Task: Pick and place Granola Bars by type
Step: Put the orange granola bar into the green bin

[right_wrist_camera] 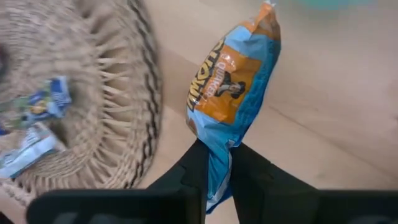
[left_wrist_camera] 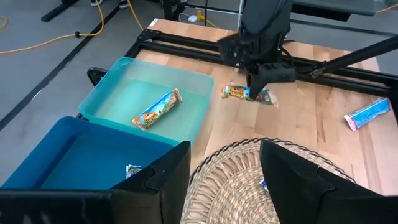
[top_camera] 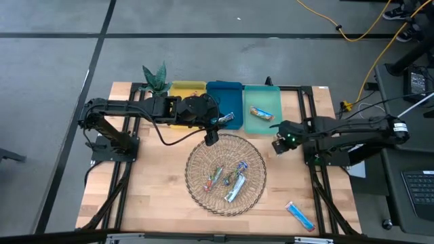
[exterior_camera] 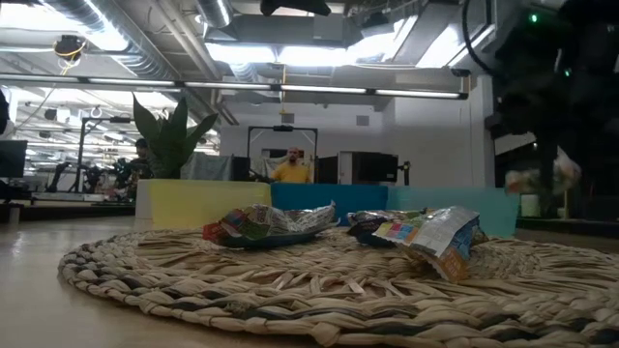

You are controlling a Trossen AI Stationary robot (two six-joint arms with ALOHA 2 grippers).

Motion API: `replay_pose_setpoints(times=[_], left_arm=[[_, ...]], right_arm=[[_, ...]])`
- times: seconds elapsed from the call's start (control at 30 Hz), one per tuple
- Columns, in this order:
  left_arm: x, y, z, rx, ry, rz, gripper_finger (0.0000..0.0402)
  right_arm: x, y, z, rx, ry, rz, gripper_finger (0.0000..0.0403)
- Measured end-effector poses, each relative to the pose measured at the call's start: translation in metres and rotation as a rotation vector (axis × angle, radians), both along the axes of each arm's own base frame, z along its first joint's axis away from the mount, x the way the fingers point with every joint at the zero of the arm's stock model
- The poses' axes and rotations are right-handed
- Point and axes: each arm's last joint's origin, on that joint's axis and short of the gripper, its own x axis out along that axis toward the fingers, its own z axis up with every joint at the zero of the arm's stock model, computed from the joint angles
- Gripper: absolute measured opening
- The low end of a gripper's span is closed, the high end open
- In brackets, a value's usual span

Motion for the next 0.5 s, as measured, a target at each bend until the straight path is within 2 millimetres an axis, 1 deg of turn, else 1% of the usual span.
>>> replay_pose_setpoints(times=[0.33,0.5], left_arm=[[0.000,0.001,0.000,0.024,0.004,0.007,0.0184],[0.000,0.001,0.000,0.028,0.004,0.013,0.0184]], right_arm=[[0.011,-0.004,0.056,-0.166,-0.113,0.048,0.0052],[0.014,-0.006,0.077,-0.232,-0.169,0.070,0.0053]])
